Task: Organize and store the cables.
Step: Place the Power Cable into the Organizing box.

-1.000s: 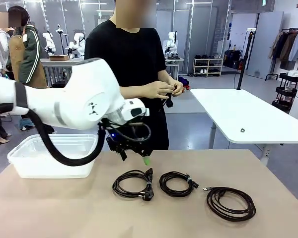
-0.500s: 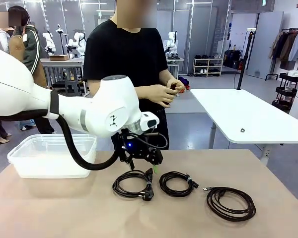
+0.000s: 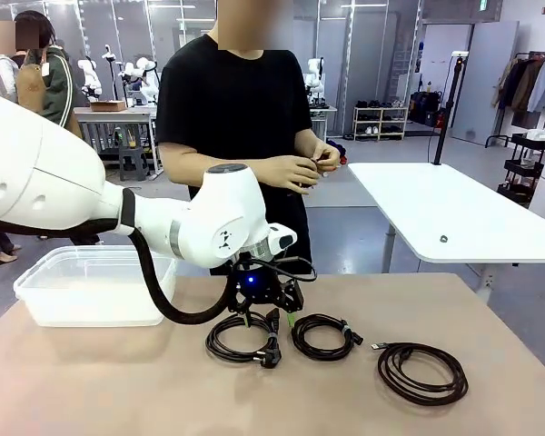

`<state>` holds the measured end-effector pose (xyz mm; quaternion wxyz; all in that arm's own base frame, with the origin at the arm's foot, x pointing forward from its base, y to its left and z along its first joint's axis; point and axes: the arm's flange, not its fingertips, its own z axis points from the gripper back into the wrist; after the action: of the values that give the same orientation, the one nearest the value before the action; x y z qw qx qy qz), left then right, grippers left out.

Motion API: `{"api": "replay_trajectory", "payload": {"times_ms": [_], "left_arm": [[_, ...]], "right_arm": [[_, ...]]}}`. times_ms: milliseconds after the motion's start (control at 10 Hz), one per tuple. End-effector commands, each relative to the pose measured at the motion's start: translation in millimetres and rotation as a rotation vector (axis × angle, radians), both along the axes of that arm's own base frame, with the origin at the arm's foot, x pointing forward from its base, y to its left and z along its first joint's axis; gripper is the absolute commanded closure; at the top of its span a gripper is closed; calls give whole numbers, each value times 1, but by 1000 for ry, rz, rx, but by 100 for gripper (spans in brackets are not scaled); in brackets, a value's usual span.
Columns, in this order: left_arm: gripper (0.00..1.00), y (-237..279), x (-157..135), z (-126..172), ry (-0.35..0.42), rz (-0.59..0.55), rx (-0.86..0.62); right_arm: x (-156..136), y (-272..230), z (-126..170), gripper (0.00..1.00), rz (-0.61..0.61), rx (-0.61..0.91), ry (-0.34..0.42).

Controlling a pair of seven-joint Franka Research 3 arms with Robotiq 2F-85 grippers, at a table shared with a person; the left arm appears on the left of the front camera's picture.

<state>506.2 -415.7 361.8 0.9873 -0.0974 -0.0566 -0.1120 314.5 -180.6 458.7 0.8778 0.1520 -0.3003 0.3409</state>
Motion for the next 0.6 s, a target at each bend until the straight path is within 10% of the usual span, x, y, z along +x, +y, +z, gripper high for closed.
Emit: {"api": "replay_trajectory", "payload": {"times_ms": [0,500], "left_arm": [[0,-11,11,-13,-14,42,35],[0,-15,21,-43,-51,99,71]], "right_arm": [[1,0,2,0,-13,11,2],[1,0,2,0,-13,11,2]]}}
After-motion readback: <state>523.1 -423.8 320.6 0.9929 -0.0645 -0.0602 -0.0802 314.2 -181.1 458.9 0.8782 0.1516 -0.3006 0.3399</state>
